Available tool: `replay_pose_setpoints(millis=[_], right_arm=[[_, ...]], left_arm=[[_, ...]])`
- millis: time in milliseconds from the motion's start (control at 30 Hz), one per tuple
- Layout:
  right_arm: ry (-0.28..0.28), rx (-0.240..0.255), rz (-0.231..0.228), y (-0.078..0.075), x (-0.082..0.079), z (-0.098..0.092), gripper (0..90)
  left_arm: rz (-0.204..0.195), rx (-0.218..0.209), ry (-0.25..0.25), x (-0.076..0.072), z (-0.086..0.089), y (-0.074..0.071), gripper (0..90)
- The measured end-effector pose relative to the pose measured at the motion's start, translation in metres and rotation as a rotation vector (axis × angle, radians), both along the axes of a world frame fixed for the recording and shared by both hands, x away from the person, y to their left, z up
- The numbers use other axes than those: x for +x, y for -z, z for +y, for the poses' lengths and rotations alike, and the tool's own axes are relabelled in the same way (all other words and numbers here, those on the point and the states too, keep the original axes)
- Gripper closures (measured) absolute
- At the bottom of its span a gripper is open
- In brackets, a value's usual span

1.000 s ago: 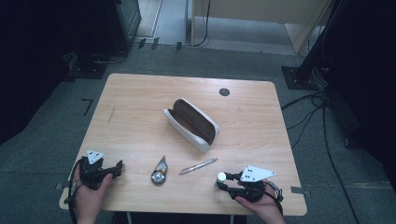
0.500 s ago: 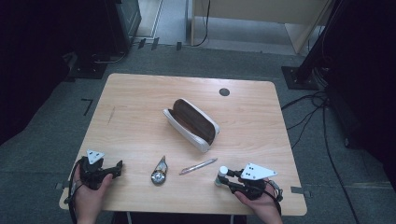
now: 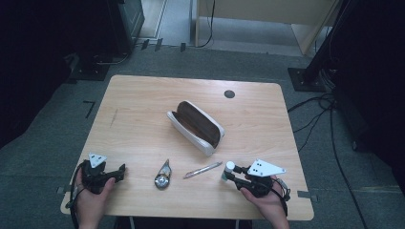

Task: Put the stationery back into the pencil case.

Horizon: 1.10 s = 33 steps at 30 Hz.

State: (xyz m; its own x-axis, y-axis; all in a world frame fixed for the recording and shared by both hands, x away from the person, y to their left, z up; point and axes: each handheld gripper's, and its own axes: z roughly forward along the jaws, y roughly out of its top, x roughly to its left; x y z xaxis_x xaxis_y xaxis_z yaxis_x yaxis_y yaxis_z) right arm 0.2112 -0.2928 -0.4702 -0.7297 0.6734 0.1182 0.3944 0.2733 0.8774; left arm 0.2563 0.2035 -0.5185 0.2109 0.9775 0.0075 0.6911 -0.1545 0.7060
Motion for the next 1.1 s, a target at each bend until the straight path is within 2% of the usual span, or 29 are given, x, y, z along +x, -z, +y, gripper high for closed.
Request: replay_pose_setpoints(millis=[400, 767, 1100], right_arm=[[0.029, 0.005, -0.018, -0.025, 0.016, 0.004, 66.4], [0.079, 0.002, -0.044, -0.054, 0.045, 0.014, 66.4], [0.101, 0.007, -0.047, -0.064, 0.067, 0.025, 66.5]], left_arm=[[0.0, 0.001, 0.004, 0.0, 0.0, 0.0, 9.1], [0.002, 0.004, 0.01, 0.0, 0.0, 0.0, 9.1], [0.002, 0.003, 0.012, 0.0, 0.0, 0.0, 9.1]])
